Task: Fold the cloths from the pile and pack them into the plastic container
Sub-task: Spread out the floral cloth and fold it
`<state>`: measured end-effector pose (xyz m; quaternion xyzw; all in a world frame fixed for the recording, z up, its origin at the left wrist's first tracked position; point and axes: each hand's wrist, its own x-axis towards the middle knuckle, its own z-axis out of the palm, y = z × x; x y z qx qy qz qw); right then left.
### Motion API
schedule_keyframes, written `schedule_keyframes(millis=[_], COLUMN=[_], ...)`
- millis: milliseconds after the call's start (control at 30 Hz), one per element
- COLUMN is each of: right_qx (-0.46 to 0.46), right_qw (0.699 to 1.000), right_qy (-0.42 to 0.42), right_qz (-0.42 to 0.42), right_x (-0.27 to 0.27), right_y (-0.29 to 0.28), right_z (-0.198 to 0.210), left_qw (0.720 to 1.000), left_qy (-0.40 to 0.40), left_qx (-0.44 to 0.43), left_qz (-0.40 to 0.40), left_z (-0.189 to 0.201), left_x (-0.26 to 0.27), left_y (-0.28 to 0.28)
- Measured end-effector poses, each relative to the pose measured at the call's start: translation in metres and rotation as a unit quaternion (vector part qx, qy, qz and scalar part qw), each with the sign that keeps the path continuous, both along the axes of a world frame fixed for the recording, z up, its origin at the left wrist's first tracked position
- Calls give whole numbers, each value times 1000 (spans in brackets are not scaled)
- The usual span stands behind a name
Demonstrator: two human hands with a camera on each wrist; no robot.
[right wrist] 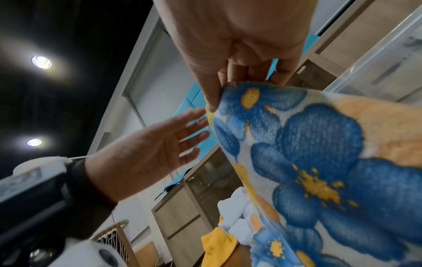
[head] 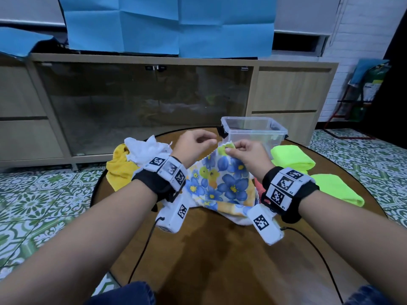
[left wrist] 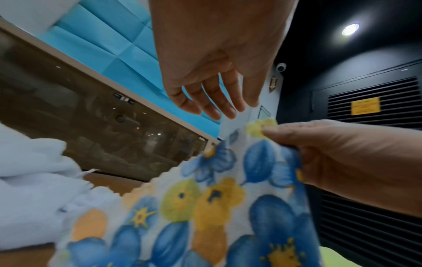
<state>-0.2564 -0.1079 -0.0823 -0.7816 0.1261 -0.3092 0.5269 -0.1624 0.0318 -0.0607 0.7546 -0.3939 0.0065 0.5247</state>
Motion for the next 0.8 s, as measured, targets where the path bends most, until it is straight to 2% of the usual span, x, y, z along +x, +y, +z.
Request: schedule_keyframes(millis=[100,267,367,433,533,633,667,800], right_qx=[-14,-46,-68,-129,-234,-344,-331,-101], right_qw=[1000,998,995,985,942,875,874,937], right_qy=[13,36,67,111,236,339,355,334], right_qz=[21,26,33,29,42,28,20,28], right_x=[0,-2,-2,-2,-11,-18,-21,-26], right_y=[5,7,3,-5,-17,-35,-41,-45], right_z=[-1,-2,-3,-6,-11,-20,-22,-18], left_qw=[999,995,995,996,992,979,974,972], left_qy=[-20,-58,-56,-32,-8,0,10,17], left_qx=[36,85,75,41,-12,-56,-68,-51], left_qz=[-31,10,38,71,127,198,218,228], left_z=[-1,-4,-3,-4,-5,-3,-3,-6], left_x=[-12,-11,-6,3,21,42,49,64], left_y=[-10,-9,-8,-3,10,29,36,49])
